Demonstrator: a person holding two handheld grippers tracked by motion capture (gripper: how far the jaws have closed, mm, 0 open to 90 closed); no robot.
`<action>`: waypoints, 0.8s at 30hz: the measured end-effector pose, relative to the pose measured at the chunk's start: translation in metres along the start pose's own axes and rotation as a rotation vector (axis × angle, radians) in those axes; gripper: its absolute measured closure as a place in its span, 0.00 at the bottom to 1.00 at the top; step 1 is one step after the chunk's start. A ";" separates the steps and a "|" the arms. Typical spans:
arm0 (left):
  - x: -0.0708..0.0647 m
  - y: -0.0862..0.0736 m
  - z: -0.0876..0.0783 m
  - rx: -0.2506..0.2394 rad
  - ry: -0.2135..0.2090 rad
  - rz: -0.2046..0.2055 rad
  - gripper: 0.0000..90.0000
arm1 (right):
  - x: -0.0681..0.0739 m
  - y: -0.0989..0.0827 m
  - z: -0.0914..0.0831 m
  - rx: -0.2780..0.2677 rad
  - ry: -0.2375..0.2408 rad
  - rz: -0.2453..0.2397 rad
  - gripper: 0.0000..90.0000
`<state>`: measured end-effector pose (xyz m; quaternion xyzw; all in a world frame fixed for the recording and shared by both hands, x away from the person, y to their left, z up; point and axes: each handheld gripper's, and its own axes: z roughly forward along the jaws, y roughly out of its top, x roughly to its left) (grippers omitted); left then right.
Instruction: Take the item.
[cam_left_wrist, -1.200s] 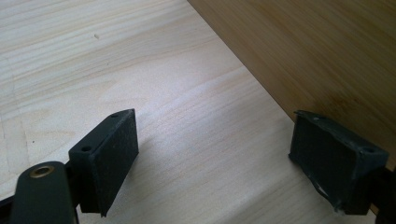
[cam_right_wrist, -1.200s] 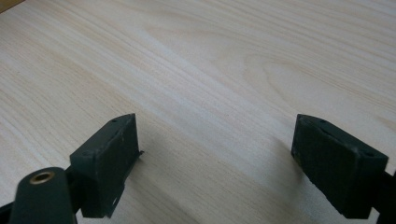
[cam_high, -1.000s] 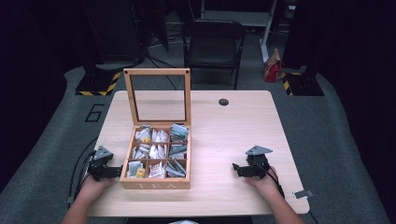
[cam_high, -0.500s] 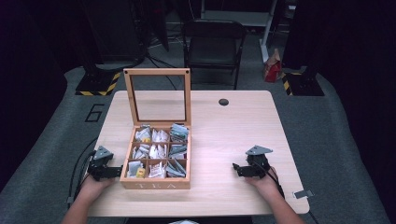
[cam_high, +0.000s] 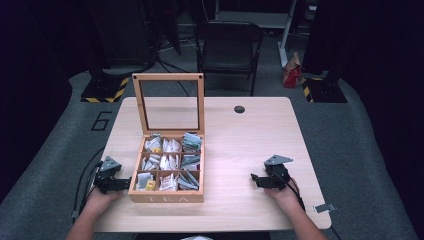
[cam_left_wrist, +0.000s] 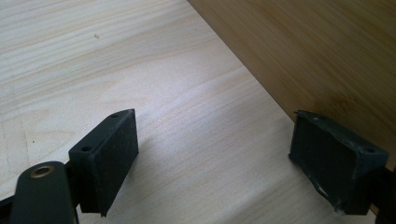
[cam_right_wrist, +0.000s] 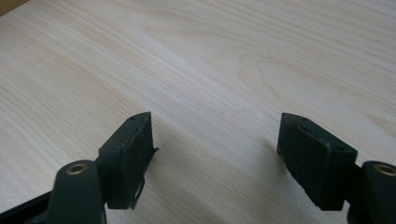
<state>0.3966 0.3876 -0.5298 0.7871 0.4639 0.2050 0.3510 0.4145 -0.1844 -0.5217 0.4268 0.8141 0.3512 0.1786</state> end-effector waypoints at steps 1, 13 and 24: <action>0.000 0.000 0.000 0.000 -0.001 0.000 0.17 | 0.000 0.001 -0.001 0.003 -0.001 -0.001 0.30; 0.000 0.000 0.000 0.000 0.000 0.000 0.17 | 0.008 0.013 -0.014 -0.023 0.024 -0.017 0.33; 0.000 0.000 0.000 -0.001 0.000 0.001 0.17 | 0.013 0.024 -0.024 -0.038 0.057 -0.003 0.34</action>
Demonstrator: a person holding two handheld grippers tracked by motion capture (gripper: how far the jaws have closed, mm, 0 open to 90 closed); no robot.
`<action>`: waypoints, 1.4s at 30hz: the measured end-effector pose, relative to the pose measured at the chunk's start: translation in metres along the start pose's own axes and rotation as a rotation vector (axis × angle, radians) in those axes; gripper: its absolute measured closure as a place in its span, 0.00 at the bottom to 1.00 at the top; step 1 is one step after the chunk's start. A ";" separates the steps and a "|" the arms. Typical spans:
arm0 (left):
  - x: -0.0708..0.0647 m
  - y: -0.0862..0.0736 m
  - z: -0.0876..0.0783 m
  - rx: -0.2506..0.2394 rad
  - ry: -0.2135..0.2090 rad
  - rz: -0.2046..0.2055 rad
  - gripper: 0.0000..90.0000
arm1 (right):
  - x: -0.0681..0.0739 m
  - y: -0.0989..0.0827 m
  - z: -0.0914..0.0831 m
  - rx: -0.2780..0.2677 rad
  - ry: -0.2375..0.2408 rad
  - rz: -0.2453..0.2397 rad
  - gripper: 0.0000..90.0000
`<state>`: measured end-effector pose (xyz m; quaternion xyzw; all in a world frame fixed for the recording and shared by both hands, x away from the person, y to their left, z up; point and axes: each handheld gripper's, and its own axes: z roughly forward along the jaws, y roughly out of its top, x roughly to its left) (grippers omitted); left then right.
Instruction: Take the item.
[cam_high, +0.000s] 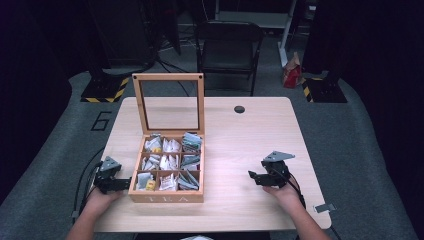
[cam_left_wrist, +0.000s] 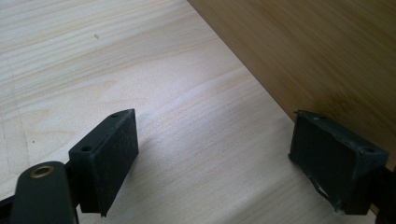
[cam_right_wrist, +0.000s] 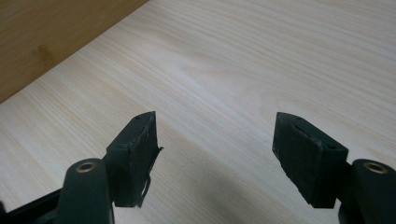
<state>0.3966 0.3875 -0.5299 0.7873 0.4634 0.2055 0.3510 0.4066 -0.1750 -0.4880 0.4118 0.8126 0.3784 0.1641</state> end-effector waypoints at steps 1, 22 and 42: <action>0.000 0.000 0.000 0.000 0.000 0.000 0.17 | 0.000 0.001 -0.001 0.002 0.003 -0.006 0.34; 0.000 0.000 0.000 0.000 0.000 -0.001 0.17 | 0.028 0.041 -0.020 -0.036 0.109 -0.079 0.40; 0.000 0.000 0.000 0.001 0.000 0.000 0.17 | 0.054 0.067 -0.028 -0.072 0.190 -0.133 0.43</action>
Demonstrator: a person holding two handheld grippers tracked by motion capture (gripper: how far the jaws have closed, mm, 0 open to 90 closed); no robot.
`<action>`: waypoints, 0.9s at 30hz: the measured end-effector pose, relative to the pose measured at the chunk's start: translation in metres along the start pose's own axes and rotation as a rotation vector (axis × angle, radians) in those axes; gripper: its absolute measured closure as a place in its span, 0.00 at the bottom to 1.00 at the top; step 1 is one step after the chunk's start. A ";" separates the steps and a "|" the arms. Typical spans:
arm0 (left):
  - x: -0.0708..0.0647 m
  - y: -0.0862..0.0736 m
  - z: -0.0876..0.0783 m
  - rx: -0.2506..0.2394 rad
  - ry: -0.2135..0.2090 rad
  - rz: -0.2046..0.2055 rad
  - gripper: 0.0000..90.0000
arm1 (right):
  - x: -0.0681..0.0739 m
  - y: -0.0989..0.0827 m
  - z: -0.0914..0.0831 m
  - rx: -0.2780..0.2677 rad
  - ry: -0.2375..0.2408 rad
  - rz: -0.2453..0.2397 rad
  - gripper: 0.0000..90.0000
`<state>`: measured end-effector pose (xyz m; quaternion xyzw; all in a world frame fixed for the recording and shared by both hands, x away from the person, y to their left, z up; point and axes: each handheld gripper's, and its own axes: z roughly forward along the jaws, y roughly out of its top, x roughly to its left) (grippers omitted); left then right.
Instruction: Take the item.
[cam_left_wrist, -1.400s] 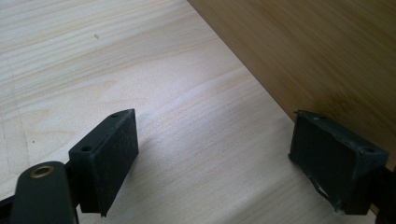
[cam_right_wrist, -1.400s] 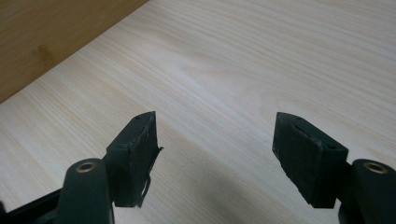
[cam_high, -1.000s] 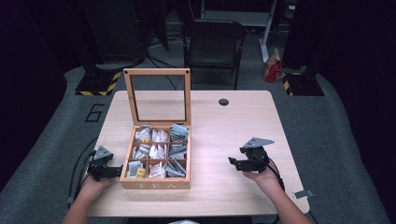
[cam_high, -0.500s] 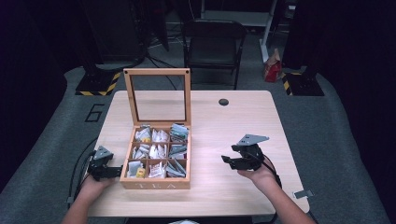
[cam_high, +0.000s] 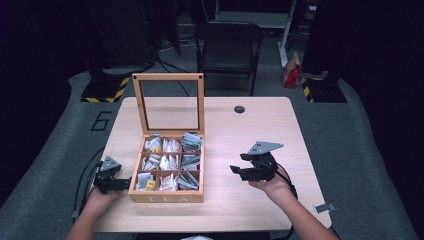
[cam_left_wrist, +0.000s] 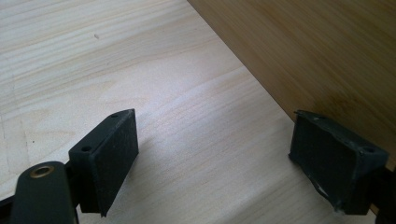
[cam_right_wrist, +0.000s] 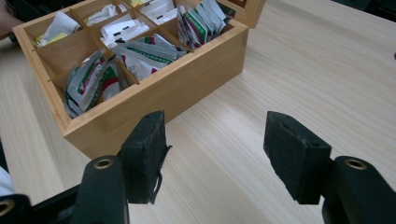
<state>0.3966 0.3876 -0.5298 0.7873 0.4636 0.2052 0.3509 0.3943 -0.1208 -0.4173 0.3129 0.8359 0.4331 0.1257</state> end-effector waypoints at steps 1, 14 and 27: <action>0.000 0.000 0.000 0.000 0.000 0.000 0.17 | 0.001 0.001 0.001 0.001 0.002 -0.003 0.43; 0.000 0.000 0.000 0.000 0.000 0.000 0.17 | 0.015 0.015 0.007 -0.007 0.050 -0.042 0.50; 0.000 0.000 0.000 0.000 0.000 0.000 0.17 | 0.026 0.026 0.017 -0.004 0.094 -0.064 0.56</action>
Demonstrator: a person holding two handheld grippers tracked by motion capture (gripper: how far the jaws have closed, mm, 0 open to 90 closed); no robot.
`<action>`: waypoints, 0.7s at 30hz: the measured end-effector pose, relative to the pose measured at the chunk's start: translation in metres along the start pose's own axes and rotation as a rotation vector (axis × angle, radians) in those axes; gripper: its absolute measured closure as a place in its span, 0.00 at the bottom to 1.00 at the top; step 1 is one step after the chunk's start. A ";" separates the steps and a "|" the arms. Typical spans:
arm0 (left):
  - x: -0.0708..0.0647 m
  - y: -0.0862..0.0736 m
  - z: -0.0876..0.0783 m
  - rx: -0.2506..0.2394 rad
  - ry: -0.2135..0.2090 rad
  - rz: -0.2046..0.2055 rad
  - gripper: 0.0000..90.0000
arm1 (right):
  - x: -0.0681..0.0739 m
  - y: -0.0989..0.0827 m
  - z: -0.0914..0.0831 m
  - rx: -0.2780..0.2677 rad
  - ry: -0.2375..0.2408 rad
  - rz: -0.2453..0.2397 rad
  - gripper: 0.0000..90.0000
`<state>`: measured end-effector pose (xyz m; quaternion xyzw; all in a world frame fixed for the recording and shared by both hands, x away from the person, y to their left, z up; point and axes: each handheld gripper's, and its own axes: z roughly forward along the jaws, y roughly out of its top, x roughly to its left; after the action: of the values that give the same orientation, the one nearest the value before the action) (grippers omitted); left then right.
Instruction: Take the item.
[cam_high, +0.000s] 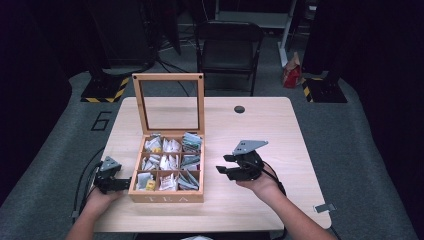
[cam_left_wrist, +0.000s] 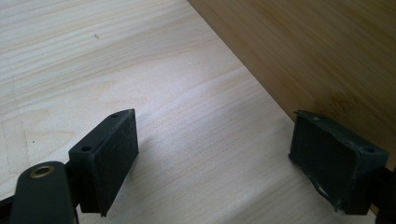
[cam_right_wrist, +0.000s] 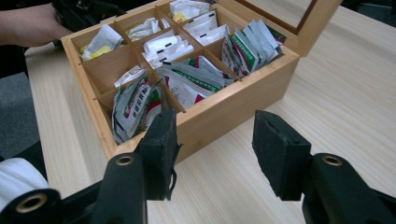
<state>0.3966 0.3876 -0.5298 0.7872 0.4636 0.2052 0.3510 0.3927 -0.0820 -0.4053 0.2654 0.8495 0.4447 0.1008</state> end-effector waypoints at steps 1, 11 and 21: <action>0.000 0.000 0.000 0.000 0.000 0.000 0.17 | 0.001 0.001 0.002 0.000 0.005 -0.005 0.56; 0.000 0.000 0.000 0.000 0.000 0.000 0.17 | 0.010 0.009 0.016 0.011 0.038 -0.042 0.59; 0.000 0.000 0.000 0.000 0.000 0.000 0.17 | 0.018 0.010 0.029 0.002 0.067 -0.051 0.66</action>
<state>0.3966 0.3876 -0.5298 0.7872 0.4637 0.2051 0.3511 0.3926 -0.0472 -0.4128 0.2289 0.8593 0.4497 0.0834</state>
